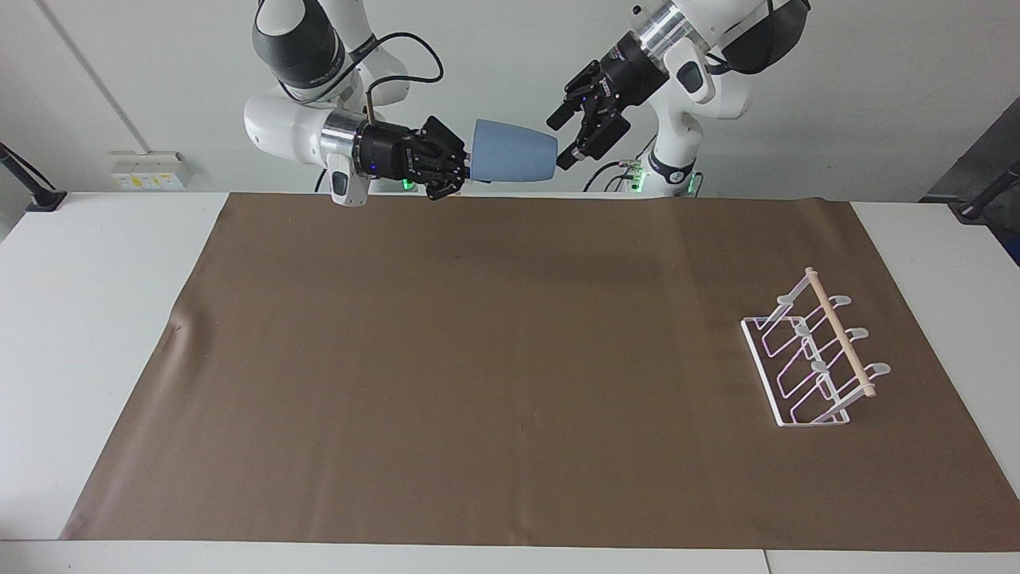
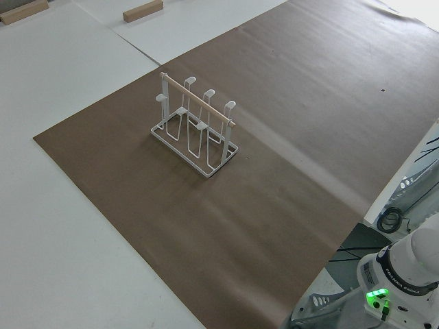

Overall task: Hang cup on cup holder
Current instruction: 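Carry the cup toward the open left gripper, inserting its base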

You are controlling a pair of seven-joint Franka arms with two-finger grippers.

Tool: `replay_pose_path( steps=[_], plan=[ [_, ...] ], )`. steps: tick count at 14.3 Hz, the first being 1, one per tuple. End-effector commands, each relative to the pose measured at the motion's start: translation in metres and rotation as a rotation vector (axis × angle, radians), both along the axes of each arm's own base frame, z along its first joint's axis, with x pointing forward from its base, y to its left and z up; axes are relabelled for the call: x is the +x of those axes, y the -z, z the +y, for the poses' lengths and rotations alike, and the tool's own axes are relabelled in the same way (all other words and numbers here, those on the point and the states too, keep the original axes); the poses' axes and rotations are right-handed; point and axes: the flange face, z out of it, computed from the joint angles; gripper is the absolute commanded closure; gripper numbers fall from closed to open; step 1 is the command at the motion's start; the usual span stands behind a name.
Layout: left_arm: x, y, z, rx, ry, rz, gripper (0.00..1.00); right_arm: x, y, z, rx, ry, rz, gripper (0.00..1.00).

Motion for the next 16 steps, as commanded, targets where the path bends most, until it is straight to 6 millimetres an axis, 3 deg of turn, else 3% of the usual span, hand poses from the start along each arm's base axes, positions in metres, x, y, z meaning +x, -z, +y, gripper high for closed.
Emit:
replay_pose_path(
  steps=[1,9,16],
  plan=[
    [0.006,0.001,0.002,-0.028,-0.034,-0.027,0.0,-0.011,0.002,0.001,0.005,0.017,-0.035,1.0],
    [0.006,0.006,0.001,-0.035,-0.048,-0.038,0.0,-0.019,0.009,-0.001,-0.005,0.024,-0.051,1.0],
    [-0.004,0.012,-0.02,-0.074,-0.075,-0.086,0.0,-0.019,0.011,-0.001,-0.018,0.038,-0.057,1.0]
  ],
)
